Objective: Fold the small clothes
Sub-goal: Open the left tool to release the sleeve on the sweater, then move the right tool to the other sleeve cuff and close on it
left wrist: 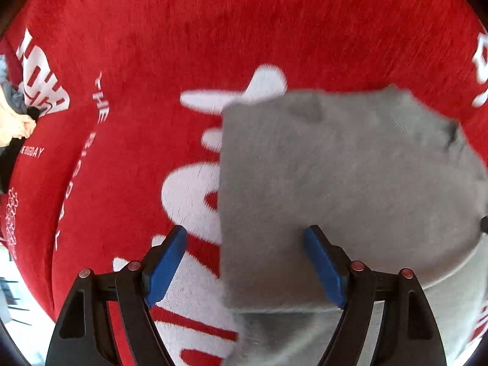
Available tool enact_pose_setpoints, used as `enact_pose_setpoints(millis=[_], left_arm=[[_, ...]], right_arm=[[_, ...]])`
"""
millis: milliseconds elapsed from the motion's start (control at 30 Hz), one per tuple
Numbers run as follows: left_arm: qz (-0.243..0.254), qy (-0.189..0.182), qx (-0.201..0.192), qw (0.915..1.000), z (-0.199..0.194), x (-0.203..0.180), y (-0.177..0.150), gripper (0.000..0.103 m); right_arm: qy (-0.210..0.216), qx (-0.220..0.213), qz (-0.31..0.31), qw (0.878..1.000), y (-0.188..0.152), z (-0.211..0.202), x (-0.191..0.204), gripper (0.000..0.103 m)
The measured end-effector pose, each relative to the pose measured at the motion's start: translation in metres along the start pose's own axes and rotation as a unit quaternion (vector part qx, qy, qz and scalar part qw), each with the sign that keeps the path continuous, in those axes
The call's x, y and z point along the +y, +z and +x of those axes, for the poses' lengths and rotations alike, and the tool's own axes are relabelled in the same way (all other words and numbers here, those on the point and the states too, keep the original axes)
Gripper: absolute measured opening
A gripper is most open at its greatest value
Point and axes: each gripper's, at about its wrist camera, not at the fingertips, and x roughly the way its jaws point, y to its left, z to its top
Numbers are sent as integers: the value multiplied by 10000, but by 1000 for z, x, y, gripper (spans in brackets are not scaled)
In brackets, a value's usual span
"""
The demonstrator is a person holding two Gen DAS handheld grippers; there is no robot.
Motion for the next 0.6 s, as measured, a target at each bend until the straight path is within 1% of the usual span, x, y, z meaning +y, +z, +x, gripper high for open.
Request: enact_pose_setpoints(millis=[33,67,100,200,267,300,367,433,600], left_arm=[[-98,-159,-116,9998,-1,7,-3,82],[-147,-174,-79,9997,-1,12,-5,82],[-167,-205,-38,9996,-2,16,-6,82],[-109,-172,127,9997,-7,17,-8,82],[-79,-111,225,9997,-13,13,-9,82],[-75,-105,247,9996,-16,11,-11,82],[-86,-119,318,9994,-23,4,-13,82],[-62,-181,372,9991,-29,-6,-17,82],[275,-333,449,9981,-46,-46,-28,82]], right_arm=[[-18,27,-2,10000,-3,5,3,38],[7,-71,-56,10000,-4,3,2,38],[7,-63,-101,9999,-6,2,3,38],[47,17,-145,9999,-12,-7,-6,38],[46,141,-35,9999,-18,-11,-13,39],[95,168,42,9998,-22,-19,-23,39],[254,216,280,9991,-30,-27,-35,39],[307,256,424,9983,-39,-31,-42,39],[365,325,750,9960,-65,-48,-69,48]])
